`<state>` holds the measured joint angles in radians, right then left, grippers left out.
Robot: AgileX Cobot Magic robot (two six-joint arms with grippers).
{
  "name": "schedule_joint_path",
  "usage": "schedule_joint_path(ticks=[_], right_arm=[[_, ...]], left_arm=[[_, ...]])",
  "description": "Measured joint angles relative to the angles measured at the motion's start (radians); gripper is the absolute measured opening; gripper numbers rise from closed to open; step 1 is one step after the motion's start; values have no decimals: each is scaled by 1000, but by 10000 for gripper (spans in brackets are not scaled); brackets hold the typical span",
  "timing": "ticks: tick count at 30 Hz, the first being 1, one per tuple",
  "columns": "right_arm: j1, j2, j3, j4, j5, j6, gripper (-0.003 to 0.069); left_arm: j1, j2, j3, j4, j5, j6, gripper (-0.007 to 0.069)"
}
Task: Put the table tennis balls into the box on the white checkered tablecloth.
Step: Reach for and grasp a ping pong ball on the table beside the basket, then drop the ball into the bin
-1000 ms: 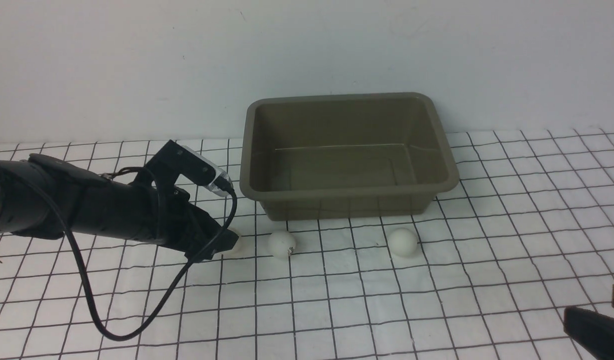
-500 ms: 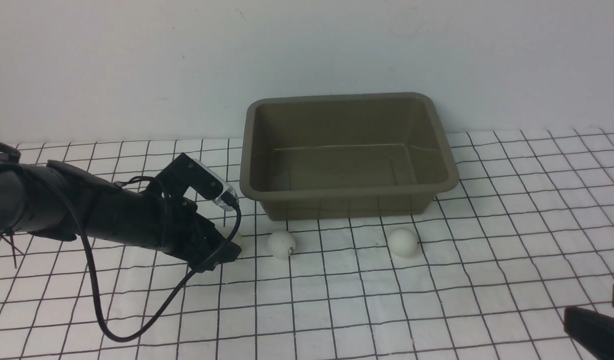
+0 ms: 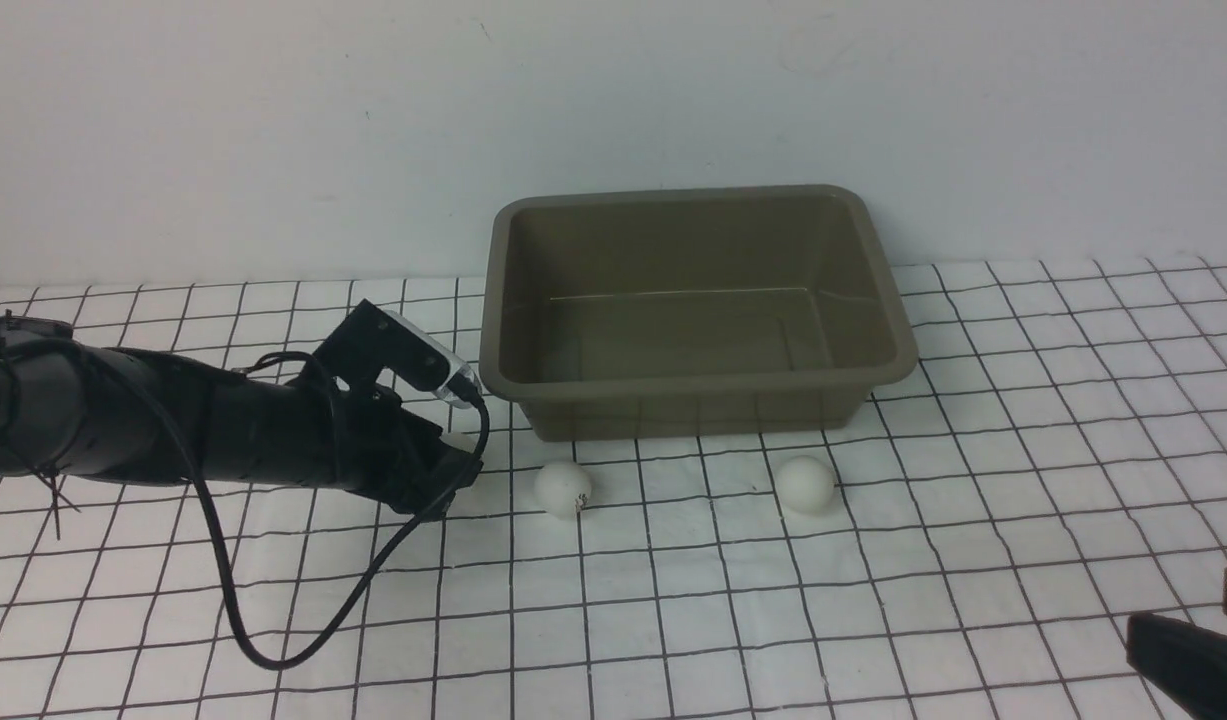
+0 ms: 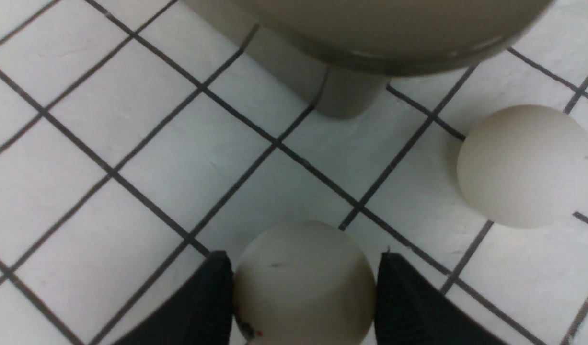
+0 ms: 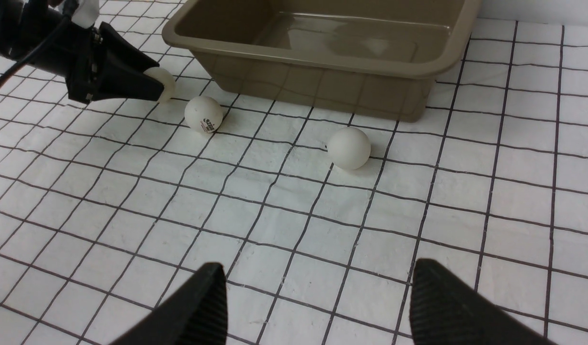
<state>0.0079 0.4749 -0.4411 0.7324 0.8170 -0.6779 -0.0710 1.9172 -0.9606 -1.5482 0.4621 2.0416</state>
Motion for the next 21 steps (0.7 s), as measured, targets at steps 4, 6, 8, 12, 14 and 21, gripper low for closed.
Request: schedule_joint_path(ticks=[4, 6, 8, 12, 14, 21], right_arm=[[0, 0, 0, 15, -7, -1, 462], [0, 0, 0, 24, -10, -4, 462], [0, 0, 0, 31, -10, -8, 462], [0, 0, 0, 33, -10, -14, 462], [0, 0, 0, 34, -10, -15, 462], [0, 0, 0, 34, -10, -16, 462]], left_arm=[[0, -60, 0, 1, 0, 0, 335], [0, -93, 0, -5, 0, 0, 335], [0, -124, 0, -20, 5, 0, 335], [0, -172, -3, -56, 45, 12, 335], [0, -178, -11, -78, 82, 30, 335], [0, -174, -77, -134, 165, 108, 335]])
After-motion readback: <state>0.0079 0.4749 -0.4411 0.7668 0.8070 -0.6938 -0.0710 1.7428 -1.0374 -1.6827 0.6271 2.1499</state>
